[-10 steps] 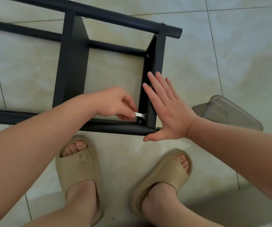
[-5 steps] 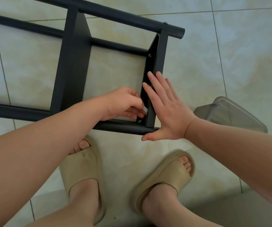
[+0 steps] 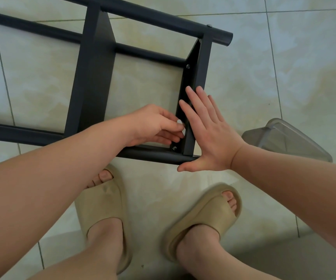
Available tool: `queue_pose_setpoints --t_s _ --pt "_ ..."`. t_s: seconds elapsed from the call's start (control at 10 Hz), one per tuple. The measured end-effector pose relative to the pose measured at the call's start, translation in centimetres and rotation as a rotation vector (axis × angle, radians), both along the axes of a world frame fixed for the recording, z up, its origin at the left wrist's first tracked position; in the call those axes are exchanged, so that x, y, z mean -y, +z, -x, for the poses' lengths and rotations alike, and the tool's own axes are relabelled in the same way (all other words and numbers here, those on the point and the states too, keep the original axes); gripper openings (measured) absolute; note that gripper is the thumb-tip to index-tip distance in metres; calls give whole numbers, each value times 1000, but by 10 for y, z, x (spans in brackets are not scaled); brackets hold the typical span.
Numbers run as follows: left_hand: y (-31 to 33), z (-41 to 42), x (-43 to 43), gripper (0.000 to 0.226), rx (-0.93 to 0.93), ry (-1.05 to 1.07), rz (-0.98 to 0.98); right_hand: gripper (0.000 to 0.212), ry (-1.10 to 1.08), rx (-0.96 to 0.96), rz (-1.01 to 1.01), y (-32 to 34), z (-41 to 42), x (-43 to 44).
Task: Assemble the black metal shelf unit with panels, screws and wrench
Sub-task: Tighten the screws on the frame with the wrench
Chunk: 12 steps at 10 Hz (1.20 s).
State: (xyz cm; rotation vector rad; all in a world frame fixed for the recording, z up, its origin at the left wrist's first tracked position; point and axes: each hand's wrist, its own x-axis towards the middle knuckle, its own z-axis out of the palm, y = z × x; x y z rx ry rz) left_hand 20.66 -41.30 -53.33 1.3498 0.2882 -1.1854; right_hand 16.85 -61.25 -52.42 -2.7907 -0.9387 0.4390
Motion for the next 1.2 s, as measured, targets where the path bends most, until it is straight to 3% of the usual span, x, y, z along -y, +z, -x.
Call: queue_pose_setpoints --t_s 0.1,0.4,0.7,1.2 --pt "0 1 0 3 32 -78 -17 135 -1 -3 -6 0 0 0" --pt "4 -4 -1 4 -61 5 -8 134 -3 -6 -3 0 0 0" --pt "4 -4 2 4 -49 -66 -18 134 -4 -6 0 0 0 0" --pt "2 -1 -5 18 146 -236 -53 134 -7 -7 -2 0 0 0"
